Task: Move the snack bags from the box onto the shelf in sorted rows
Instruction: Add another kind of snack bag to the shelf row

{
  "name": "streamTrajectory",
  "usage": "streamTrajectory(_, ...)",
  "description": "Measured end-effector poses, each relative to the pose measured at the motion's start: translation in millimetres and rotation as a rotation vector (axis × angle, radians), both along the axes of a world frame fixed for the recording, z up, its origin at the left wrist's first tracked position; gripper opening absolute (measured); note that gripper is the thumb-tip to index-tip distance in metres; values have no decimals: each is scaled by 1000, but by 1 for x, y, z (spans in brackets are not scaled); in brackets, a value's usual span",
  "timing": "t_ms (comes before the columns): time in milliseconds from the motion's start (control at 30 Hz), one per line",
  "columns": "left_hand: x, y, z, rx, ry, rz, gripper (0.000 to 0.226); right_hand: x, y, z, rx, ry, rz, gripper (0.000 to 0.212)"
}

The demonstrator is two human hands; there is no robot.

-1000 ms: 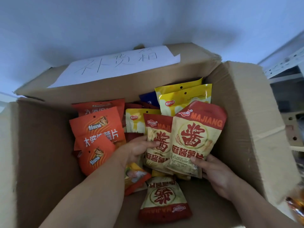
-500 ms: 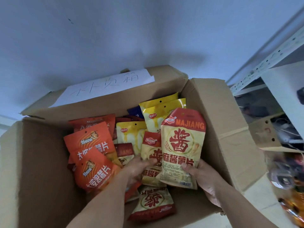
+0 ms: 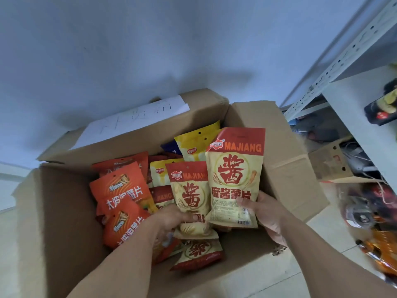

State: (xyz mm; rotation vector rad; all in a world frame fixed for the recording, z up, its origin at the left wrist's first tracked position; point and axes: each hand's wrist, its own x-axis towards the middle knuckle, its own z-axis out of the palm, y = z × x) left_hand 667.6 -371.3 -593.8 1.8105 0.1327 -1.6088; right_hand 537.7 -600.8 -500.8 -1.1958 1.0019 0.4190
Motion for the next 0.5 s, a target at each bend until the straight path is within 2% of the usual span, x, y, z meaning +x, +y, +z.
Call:
streamTrajectory(133, 9, -9, 67, -66, -66, -32, 30, -1, -4, 64, 12, -46, -62, 27)
streamTrajectory(267, 10, -26, 146, -194, -114, -48, 48, -24, 1, 138, -26, -117, -139, 23)
streamTrajectory(367, 7, -41, 216, -281, -177, -70, 45, -60, 18, 198, -76, -188, -223, 23)
streamTrajectory(500, -6, -78, 316, -447, -250, -215, 40, -122, 34, 270, -141, -269, -373, 30)
